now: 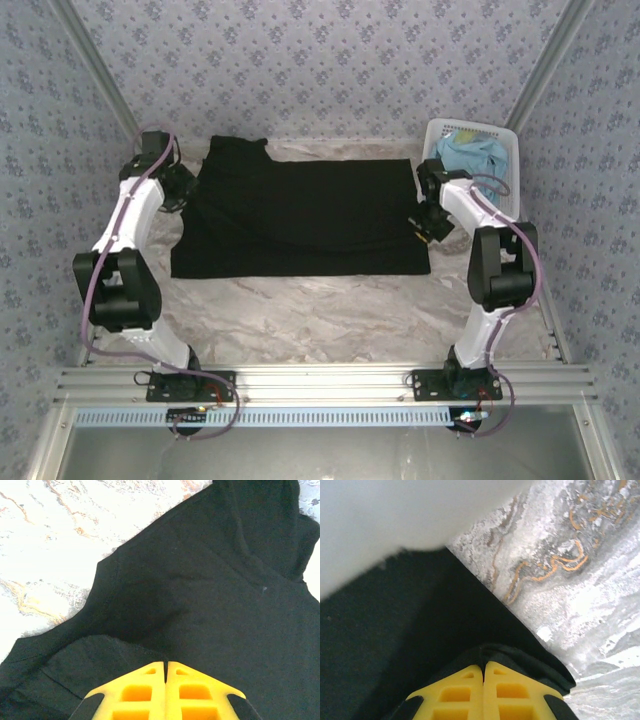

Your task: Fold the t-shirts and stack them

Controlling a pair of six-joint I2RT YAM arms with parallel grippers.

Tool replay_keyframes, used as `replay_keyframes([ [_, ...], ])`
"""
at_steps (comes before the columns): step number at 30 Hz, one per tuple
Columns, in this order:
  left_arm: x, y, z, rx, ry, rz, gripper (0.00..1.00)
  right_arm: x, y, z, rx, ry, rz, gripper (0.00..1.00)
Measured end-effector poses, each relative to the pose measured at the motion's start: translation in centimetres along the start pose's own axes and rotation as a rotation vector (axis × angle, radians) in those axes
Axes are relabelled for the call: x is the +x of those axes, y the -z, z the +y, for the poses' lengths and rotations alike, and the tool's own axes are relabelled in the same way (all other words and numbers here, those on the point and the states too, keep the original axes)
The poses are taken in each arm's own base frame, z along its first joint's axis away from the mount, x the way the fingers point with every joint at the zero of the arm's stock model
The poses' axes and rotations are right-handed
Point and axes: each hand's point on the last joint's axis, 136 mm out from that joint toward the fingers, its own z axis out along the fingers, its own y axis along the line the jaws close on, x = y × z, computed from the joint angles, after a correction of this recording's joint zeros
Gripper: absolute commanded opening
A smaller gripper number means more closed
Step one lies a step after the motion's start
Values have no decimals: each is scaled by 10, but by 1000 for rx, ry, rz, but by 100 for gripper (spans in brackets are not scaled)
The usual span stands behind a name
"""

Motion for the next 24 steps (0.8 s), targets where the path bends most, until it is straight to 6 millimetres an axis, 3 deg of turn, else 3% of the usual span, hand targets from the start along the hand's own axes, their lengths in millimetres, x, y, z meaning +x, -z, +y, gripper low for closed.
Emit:
replay_keyframes([
  [4,-2,-13,-2,-6,-18,15,0,-6,-8,7,3,14,3,0],
  [9,-12,-22,-13,29,-38,28,43,-18,-12,14,1,24,-6,33],
  [10,-11,-22,-14,36,-41,33,48,-19,-11,14,2,28,-11,39],
  [13,-12,-17,-15,48,-41,33,56,-23,-3,13,-1,39,-40,48],
  [16,-7,-3,-11,57,-39,25,53,-22,11,9,-24,44,-75,44],
  [20,25,19,27,-2,8,77,50,-1,22,-11,-52,57,-84,44],
  [24,66,15,100,-150,114,193,53,39,8,-39,-57,95,-10,51],
])
